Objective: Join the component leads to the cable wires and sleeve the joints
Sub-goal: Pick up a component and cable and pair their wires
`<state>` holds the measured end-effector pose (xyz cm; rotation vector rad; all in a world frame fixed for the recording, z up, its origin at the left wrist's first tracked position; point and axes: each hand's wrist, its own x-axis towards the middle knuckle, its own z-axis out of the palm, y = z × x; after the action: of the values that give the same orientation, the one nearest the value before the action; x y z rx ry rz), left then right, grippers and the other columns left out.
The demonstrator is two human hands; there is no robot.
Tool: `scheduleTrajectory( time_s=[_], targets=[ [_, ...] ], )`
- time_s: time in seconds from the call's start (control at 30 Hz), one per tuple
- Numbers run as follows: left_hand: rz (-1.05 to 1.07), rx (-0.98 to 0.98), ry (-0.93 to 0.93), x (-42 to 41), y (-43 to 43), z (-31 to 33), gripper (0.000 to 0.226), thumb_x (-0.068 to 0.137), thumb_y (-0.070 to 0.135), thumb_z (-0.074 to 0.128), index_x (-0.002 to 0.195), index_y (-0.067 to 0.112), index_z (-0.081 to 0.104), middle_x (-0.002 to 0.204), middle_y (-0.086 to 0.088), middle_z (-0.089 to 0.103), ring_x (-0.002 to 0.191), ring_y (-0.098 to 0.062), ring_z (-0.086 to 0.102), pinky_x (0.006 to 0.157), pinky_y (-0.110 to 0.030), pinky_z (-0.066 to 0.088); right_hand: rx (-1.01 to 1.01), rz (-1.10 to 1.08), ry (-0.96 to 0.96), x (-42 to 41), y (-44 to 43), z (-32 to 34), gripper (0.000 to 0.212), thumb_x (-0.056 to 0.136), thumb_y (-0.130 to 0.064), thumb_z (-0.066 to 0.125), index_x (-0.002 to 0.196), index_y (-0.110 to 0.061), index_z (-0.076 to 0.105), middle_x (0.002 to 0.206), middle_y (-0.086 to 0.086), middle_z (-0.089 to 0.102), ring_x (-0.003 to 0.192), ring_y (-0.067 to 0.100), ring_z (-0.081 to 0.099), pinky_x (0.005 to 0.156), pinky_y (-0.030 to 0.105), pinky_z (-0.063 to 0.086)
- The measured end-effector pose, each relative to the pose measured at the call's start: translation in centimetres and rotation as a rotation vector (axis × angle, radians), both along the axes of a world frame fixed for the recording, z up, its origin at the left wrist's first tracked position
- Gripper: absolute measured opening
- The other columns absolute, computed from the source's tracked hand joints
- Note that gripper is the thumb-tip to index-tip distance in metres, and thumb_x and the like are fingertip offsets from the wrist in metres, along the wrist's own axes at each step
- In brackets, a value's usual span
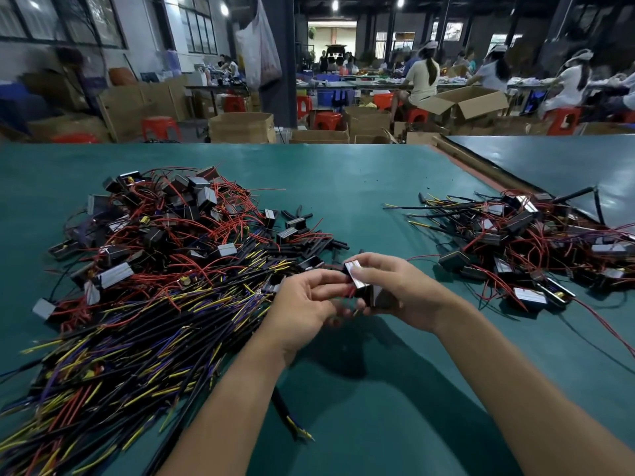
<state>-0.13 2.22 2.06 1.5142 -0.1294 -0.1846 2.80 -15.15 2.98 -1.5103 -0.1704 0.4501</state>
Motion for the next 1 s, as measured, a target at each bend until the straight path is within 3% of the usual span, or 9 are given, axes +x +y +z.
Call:
scheduleTrajectory(
  time_s=[0.13,0.27,0.53,0.63,0.7,0.77,0.87,0.93,1.0],
  targets=[
    [0.058,0.013,-0.066,-0.1,-0.1,0.0,0.025,0.088,-0.007,0.060,0.105,0.012,0.061,0.091,-0.004,0.077,0.059,-0.016,0.067,0.051,-0.023,0.051,0.060,-0.151,-0.034,0.5,-1.1,0.5,0.021,0.088,0.000,0.062,0.106,-0.011,0.061,0.075,0.008,0.064,0.051,0.017,0.055,0.049,0.024,0.049],
    [0.223,-0.024,0.027,0.5,0.2,0.0,0.023,0.089,-0.002,0.058,0.106,0.011,0.050,0.079,-0.006,0.076,0.048,-0.018,0.062,0.045,-0.023,0.050,0.225,-0.232,0.028,0.9,-2.4,0.9,0.021,0.090,0.001,0.049,0.101,-0.010,0.062,0.077,0.010,0.066,0.051,0.017,0.053,0.049,0.023,0.046],
    [0.090,0.027,0.117,0.7,-0.3,-0.4,0.015,0.095,0.020,0.059,0.104,0.007,0.058,0.073,-0.008,0.074,0.047,-0.016,0.059,0.049,-0.026,0.048,-0.092,0.052,0.026,0.2,-2.2,1.1,0.017,0.092,-0.003,0.054,0.102,-0.010,0.066,0.074,0.009,0.064,0.049,0.016,0.053,0.043,0.022,0.043],
    [0.111,0.066,0.110,0.8,0.1,-0.5,0.013,0.095,0.016,0.059,0.103,0.006,0.059,0.073,-0.007,0.074,0.047,-0.017,0.059,0.047,-0.024,0.046,-0.067,-0.273,-0.064,0.7,-2.5,1.9,0.013,0.091,0.000,0.058,0.094,-0.009,0.067,0.077,0.013,0.063,0.046,0.015,0.054,0.042,0.025,0.046],
    [0.123,0.059,0.108,0.7,0.2,-0.5,0.011,0.095,0.014,0.059,0.102,0.006,0.059,0.075,-0.007,0.074,0.047,-0.017,0.059,0.045,-0.023,0.047,-0.234,-0.809,-0.303,1.5,-4.1,2.4,0.014,0.091,-0.006,0.059,0.104,-0.012,0.063,0.097,0.015,0.063,0.067,0.022,0.064,0.063,0.035,0.056],
    [0.139,0.056,0.109,0.7,0.1,-0.4,0.011,0.094,0.013,0.059,0.102,0.006,0.058,0.076,-0.006,0.075,0.047,-0.016,0.060,0.045,-0.023,0.048,-0.651,-1.135,-0.513,1.8,-6.2,2.5,0.047,0.088,-0.019,0.060,0.133,-0.012,0.049,0.130,0.017,0.051,0.112,0.031,0.054,0.098,0.043,0.047],
    [0.142,0.087,0.093,0.7,0.0,-0.6,0.012,0.092,0.011,0.060,0.103,0.007,0.058,0.077,-0.003,0.075,0.048,-0.016,0.060,0.046,-0.024,0.049,-0.874,-1.076,-0.429,1.9,-7.6,2.1,0.073,0.086,-0.029,0.061,0.150,-0.015,0.029,0.154,0.022,0.023,0.139,0.040,0.025,0.113,0.048,0.026],
    [0.146,0.115,0.075,0.7,0.0,-0.8,0.012,0.091,0.010,0.059,0.103,0.008,0.058,0.076,-0.003,0.075,0.049,-0.016,0.060,0.048,-0.026,0.049,-0.999,-0.981,-0.344,1.8,-6.8,1.5,0.076,0.084,-0.030,0.065,0.150,-0.016,0.030,0.156,0.024,0.018,0.143,0.042,0.017,0.114,0.053,0.022],
    [0.149,0.138,0.059,0.7,-0.1,-0.8,0.012,0.091,0.009,0.059,0.103,0.007,0.058,0.075,-0.003,0.074,0.048,-0.016,0.058,0.048,-0.026,0.048,-1.072,-1.000,-0.461,1.6,-5.7,1.3,0.070,0.082,-0.026,0.067,0.145,-0.015,0.040,0.157,0.024,0.016,0.146,0.040,0.011,0.117,0.055,0.015]
  ],
)
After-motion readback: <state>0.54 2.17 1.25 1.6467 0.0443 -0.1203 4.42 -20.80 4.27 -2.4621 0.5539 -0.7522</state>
